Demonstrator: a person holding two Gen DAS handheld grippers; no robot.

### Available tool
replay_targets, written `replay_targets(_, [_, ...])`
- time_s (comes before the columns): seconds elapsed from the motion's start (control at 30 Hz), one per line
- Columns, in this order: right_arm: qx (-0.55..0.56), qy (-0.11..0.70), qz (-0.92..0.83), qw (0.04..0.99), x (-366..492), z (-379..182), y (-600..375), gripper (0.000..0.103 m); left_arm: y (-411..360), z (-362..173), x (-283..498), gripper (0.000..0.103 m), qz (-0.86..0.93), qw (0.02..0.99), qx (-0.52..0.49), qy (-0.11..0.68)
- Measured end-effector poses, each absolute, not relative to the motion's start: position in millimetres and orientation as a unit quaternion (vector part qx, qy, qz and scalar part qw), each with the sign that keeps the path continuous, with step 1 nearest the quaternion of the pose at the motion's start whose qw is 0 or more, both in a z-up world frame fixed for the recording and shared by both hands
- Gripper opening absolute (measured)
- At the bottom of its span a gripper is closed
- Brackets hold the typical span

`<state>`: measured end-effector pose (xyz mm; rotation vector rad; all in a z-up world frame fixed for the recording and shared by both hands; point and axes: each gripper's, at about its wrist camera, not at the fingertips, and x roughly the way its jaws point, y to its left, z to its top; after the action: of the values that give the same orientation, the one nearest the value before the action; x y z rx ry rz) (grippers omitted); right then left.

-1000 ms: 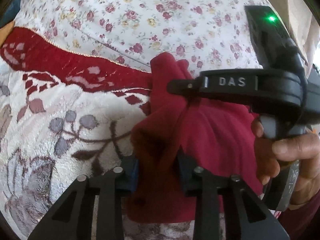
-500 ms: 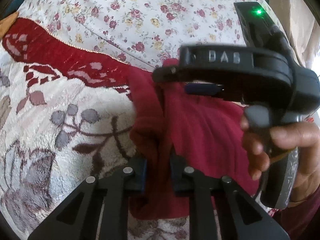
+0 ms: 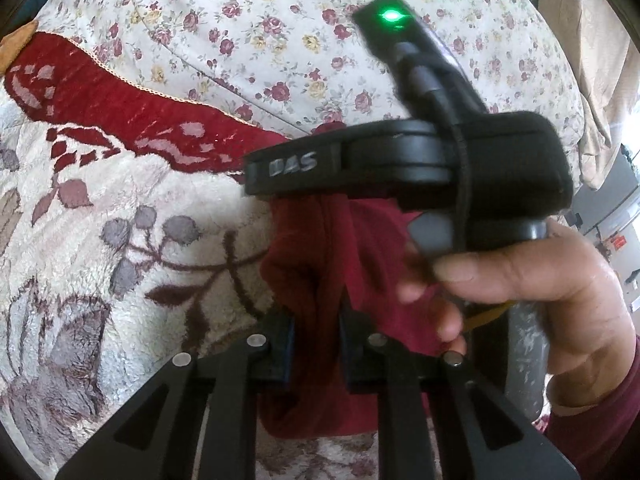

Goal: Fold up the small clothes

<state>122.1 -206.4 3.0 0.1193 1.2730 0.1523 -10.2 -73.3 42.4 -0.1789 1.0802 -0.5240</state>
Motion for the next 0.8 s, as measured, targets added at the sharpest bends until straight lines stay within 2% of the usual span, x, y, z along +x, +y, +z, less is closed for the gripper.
replay_targets(0.07, [0.073, 0.589, 0.073, 0.802, 122, 6, -218, 0.073, -75, 42, -11, 0.016, -0.243, 0.824, -0.076, 0.506])
replay_targets(0.13, [0.078, 0.583, 0.084, 0.804, 120, 9, -223, 0.063, -77, 42, -11, 0.017, -0.241, 0.825, -0.072, 0.506])
replay_targets(0.23, [0.072, 0.573, 0.091, 0.811, 114, 14, -223, 0.055, -78, 43, -11, 0.021, -0.234, 0.828, -0.066, 0.506])
replay_targets(0.33, [0.074, 0.57, 0.094, 0.813, 111, 17, -224, 0.054, -78, 41, -10, 0.03, -0.226, 0.832, -0.057, 0.503])
replay_targets(0.4, [0.071, 0.569, 0.093, 0.814, 110, 18, -225, 0.054, -78, 40, -8, 0.042, -0.219, 0.835, -0.051, 0.502])
replay_targets(0.57, [0.089, 0.569, 0.093, 0.812, 108, 17, -228, 0.054, -71, 36, -4, 0.061, -0.205, 0.836, -0.055, 0.505])
replay_targets(0.8, [0.1, 0.571, 0.092, 0.81, 105, 16, -231, 0.054, -71, 33, -4, 0.07, -0.196, 0.838, -0.046, 0.507])
